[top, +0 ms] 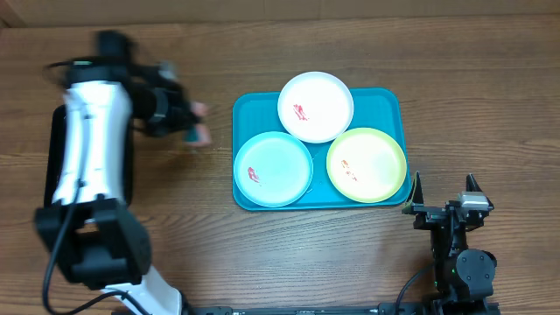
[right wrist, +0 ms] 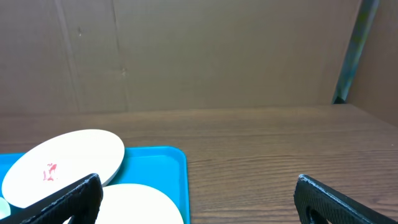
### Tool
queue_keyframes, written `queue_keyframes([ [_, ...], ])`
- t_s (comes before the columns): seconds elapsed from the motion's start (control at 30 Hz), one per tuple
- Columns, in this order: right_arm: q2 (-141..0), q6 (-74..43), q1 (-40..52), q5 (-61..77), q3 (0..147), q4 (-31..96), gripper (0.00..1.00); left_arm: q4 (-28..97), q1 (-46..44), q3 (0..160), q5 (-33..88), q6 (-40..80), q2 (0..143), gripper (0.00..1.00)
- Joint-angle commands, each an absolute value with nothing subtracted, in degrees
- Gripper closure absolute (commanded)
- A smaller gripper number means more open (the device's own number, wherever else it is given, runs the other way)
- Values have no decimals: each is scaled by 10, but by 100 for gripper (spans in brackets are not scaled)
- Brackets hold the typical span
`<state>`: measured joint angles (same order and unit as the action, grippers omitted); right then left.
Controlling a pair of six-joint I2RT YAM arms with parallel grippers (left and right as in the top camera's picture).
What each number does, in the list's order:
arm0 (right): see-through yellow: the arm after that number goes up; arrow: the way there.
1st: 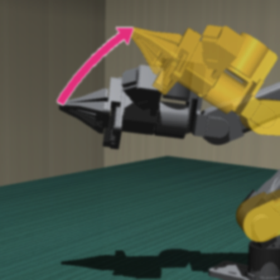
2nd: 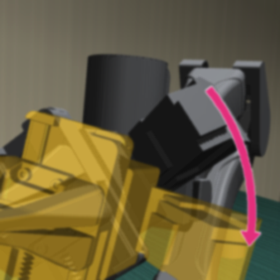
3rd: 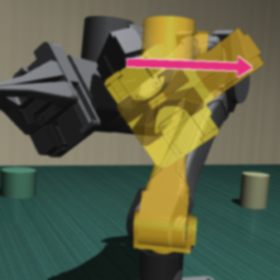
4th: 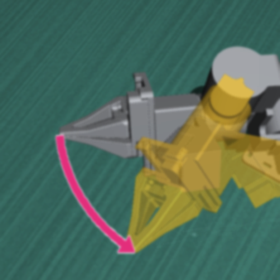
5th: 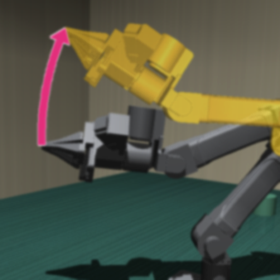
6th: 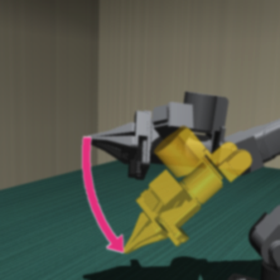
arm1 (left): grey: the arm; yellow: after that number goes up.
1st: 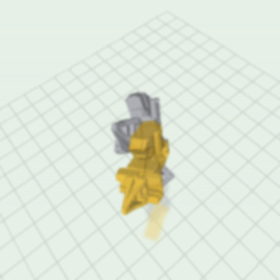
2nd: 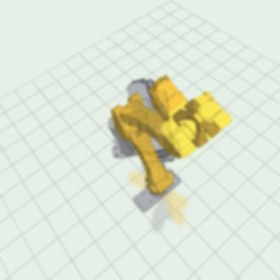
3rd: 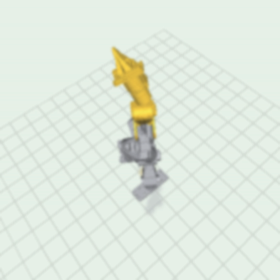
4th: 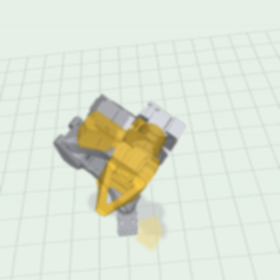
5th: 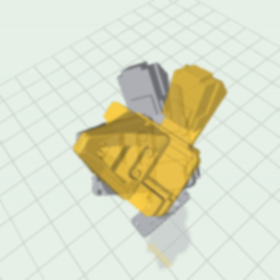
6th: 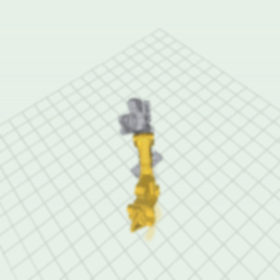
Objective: Clean dirty plates on tray and stack at the side
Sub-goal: 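Lift the sponge and move it over the light-blue plate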
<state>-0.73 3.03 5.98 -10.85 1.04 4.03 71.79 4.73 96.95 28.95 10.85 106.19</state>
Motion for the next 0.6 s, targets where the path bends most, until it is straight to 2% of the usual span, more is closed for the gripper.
queue_keyframes([
  [0.0, -2, 30, 56, -109, 4, 37, 0, 675, -51, 930, 262, 156, 1064, 96],
  [0.2, -2, 31, 56, -109, 4, 37, 0, 618, -188, 888, 69, 301, 1076, 96],
  [0.3, -2, 30, 56, -109, 4, 37, 0, 605, -233, 885, 9, 333, 1084, 96],
  [0.57, -2, 31, 56, -109, 4, 34, 0, 549, -264, 865, -11, 376, 1099, 96],
])
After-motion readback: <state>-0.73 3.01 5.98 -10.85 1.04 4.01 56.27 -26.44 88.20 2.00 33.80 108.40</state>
